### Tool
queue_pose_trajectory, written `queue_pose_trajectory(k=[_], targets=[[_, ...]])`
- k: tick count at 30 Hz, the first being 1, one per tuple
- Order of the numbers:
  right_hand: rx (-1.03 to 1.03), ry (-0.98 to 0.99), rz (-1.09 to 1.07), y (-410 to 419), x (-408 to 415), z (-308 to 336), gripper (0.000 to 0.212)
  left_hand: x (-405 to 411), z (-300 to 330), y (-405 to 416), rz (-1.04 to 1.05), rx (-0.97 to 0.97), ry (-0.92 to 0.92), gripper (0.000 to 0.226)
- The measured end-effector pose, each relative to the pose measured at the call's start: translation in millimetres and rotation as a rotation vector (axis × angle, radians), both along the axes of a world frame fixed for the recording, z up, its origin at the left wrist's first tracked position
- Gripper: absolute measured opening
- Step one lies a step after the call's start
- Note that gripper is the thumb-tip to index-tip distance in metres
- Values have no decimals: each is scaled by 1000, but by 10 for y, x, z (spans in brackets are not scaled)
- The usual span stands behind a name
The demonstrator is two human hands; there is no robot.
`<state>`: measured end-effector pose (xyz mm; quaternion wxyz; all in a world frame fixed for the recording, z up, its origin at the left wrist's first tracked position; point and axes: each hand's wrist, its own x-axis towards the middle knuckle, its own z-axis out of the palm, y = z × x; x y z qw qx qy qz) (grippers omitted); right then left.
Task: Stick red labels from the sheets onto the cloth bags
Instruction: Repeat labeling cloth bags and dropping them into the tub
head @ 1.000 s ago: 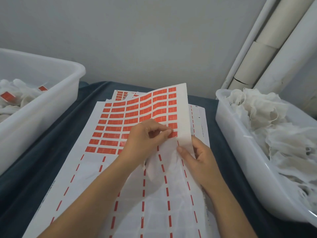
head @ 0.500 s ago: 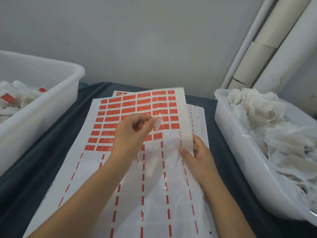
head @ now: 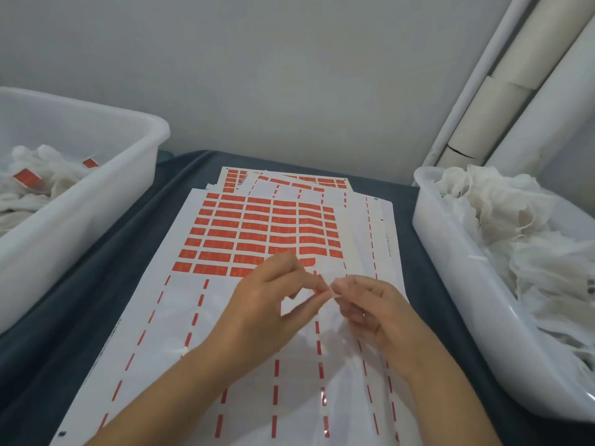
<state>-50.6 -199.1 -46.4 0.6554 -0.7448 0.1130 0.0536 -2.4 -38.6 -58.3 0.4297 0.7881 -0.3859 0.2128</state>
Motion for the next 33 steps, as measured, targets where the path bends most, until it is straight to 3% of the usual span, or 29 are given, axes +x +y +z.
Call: queue_pose_trajectory(k=[4,8,10,13,15,19,27,33], targets=[[59,-22,-1,-30,-23,16,21,-20,-13,18,-44,39,1,17],[194,-198,-248,-40,6,3,17,-46,-6,52,-100,27,142,17],[186,-308,-301,-39,46,17,25,-57,-7,54,-114,37,159,20],[7,-330,-119,20,53,17,61,-77,0,35,-137,59,155,27],[-81,-340,-11,75,23,-8,55,-84,-4,31,-149,63,141,27],[-128,-382,-50,58,0,-42,50,-79,-14,24,-140,68,134,19],[-70,-365,-7,47,11,-18,64,-53,-5,39,-137,43,192,16],[-78,-386,-51,103,9,-41,61,-75,-16,23,-162,75,193,18]])
